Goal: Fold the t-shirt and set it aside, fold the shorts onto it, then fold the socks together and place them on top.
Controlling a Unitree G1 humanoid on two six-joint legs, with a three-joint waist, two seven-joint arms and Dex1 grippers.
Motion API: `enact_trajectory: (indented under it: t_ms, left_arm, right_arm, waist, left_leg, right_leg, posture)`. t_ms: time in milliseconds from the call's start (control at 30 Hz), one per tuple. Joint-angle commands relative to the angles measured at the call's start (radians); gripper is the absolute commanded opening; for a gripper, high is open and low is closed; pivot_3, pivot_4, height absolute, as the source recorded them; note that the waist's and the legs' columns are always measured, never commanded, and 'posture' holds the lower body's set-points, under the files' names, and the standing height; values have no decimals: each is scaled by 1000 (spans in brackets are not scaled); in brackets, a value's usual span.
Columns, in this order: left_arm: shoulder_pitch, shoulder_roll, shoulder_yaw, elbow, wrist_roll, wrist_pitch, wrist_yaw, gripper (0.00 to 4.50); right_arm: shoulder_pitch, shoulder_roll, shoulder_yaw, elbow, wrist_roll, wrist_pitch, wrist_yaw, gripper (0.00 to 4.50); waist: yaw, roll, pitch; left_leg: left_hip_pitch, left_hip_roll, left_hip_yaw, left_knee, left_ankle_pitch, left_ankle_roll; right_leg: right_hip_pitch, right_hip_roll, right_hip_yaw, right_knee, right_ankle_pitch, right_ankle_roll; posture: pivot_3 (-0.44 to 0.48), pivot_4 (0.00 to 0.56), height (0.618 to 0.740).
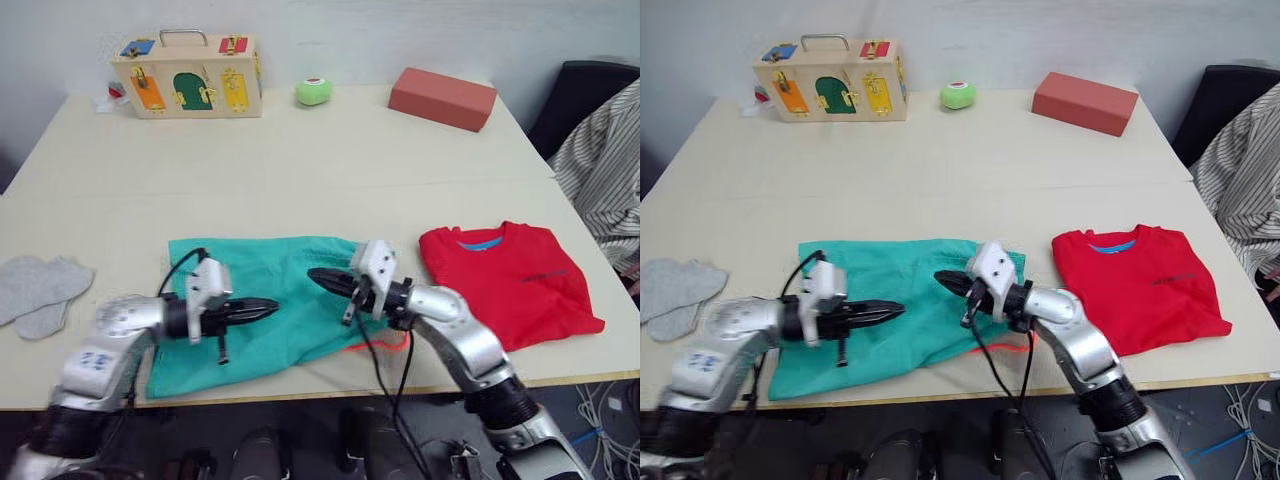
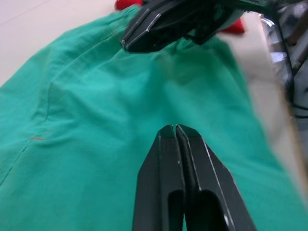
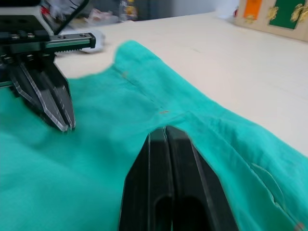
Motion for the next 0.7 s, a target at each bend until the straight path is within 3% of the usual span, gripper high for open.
enact_trajectory:
  t_ms: [33, 233, 500, 700]
  left_arm:
    - [-22, -45, -25, 123, 126, -131, 78, 0]
    - [19, -94, 20, 225, 186, -218, 174, 0]
    - [72, -108, 99, 223, 115, -228, 166, 0]
    - [65, -133, 113, 192, 46, -234, 100, 0]
  right_arm:
    - [37, 50, -23, 72, -96, -128, -98, 17]
    - [118, 76, -192, 123, -64, -178, -204, 17]
    - [177, 90, -369, 61, 45, -155, -229, 17]
    - [168, 131, -333, 37, 38, -144, -206, 17]
  waist:
    - [0, 0, 0]
    - [1, 0, 0]
    - [-2, 0, -1]
    - [-5, 0, -1]
  left_leg:
    - [0, 0, 0, 1, 0, 0]
    - [2, 0, -1, 2, 0, 1]
    - [4, 1, -3, 1, 1, 1]
    - [4, 1, -3, -3, 2, -1]
  right_leg:
    - [0, 0, 0, 0, 0, 0]
    - [2, -2, 0, 3, 1, 1]
    - [3, -2, 0, 4, 1, 1]
    - [3, -1, 0, 4, 0, 0]
  posture:
    - [0, 150, 740]
    - [0, 150, 740]
    - [0, 150, 740]
    - [0, 150, 740]
